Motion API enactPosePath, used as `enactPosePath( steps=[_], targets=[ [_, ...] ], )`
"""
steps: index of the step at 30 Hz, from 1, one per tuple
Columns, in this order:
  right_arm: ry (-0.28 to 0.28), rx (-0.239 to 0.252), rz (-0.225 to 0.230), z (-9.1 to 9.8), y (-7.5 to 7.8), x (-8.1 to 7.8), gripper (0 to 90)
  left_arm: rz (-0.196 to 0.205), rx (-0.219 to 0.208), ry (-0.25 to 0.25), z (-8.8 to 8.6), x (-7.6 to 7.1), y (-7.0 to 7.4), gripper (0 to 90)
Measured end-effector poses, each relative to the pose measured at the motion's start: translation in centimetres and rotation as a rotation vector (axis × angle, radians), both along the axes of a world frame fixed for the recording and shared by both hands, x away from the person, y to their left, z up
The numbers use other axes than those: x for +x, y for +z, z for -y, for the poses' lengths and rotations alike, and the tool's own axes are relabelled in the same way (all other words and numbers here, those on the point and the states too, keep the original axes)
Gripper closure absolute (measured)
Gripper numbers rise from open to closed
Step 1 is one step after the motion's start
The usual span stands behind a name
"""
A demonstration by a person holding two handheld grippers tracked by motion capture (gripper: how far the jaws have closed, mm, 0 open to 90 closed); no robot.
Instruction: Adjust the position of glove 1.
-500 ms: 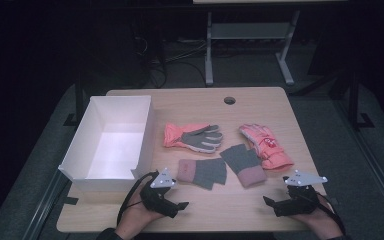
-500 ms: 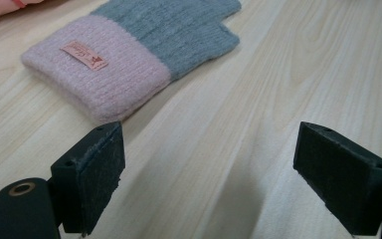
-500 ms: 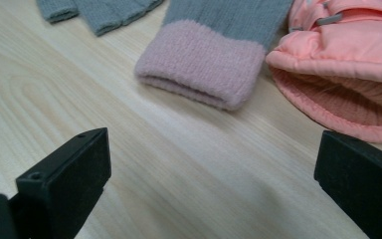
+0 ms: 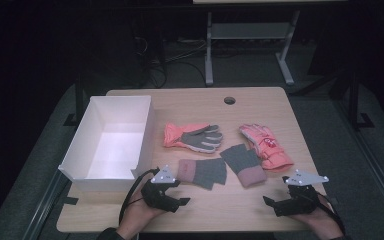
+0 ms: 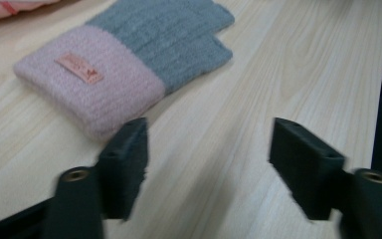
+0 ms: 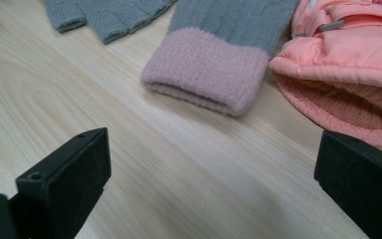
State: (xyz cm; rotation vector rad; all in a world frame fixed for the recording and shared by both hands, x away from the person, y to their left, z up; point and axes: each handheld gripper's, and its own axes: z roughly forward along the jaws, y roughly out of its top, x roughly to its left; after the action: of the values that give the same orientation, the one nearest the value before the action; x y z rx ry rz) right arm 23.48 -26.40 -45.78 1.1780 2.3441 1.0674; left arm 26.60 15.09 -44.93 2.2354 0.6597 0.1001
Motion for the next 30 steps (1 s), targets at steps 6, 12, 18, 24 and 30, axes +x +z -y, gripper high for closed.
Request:
enactPosePath(
  steps=[6,12,18,24,30],
  targets=[
    [0.010,0.001,0.013,-0.4,0.2,-0.2,1.1,0.003,-0.018,-0.003,0.8,0.2,0.9,66.2],
    [0.013,0.012,-0.001,-0.5,0.2,0.0,1.1,-0.021,-0.046,0.006,1.3,0.9,1.6,89.1],
    [0.018,0.007,-0.009,-0.4,0.2,-0.1,1.1,-0.013,-0.026,0.020,2.4,1.9,1.7,89.7],
    [0.029,0.013,-0.018,-0.4,0.1,0.1,1.1,0.002,-0.006,0.032,3.4,3.2,1.7,89.6],
    [0.033,0.014,-0.032,-0.4,0.0,0.1,1.1,0.017,0.035,0.045,3.9,4.7,1.6,89.7]
  ],
)
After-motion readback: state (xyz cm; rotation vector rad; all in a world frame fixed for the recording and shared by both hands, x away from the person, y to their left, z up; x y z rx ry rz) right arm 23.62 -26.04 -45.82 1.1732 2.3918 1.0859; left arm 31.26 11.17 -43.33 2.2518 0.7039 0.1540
